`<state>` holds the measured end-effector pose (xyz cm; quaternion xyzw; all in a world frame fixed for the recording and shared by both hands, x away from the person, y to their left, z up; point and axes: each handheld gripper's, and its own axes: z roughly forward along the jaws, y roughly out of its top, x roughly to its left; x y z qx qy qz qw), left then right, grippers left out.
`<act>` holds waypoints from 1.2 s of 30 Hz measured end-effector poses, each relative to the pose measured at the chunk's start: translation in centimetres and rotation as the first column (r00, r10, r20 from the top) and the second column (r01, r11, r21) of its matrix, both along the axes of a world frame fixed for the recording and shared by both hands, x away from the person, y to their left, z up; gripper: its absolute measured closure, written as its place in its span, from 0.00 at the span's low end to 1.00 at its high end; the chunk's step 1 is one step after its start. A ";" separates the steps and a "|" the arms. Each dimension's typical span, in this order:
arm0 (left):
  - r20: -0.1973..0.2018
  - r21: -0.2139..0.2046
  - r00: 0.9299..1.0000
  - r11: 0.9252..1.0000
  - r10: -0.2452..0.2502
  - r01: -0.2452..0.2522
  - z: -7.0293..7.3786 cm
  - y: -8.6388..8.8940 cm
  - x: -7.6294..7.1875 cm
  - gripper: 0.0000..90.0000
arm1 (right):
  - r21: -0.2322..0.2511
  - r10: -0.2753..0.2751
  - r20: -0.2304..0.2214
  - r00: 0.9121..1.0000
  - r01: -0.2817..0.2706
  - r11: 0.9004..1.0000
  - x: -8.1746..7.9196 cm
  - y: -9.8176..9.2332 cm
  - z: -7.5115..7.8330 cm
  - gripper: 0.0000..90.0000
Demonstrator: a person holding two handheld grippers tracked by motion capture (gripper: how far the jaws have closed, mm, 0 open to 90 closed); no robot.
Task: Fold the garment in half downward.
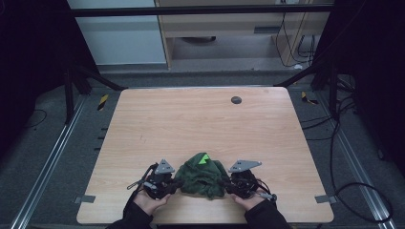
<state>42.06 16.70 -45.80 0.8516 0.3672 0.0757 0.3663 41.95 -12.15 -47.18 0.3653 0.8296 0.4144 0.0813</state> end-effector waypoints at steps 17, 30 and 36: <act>0.075 -0.062 0.993 0.994 0.095 -0.090 3.2 2.5 1.0 0.85 | 0.053 -0.067 0.090 0.994 0.063 0.997 0.7 -1.6 3.1 0.87; 0.089 -0.047 0.985 0.989 0.146 -0.142 2.8 1.9 4.1 0.97 | 0.070 -0.125 0.105 0.987 0.119 0.990 3.8 -1.6 4.2 1.00; 0.078 -0.037 0.985 0.988 0.152 -0.150 2.0 1.1 5.8 1.00 | 0.064 -0.137 0.081 0.987 0.132 0.989 5.2 -0.9 3.5 1.00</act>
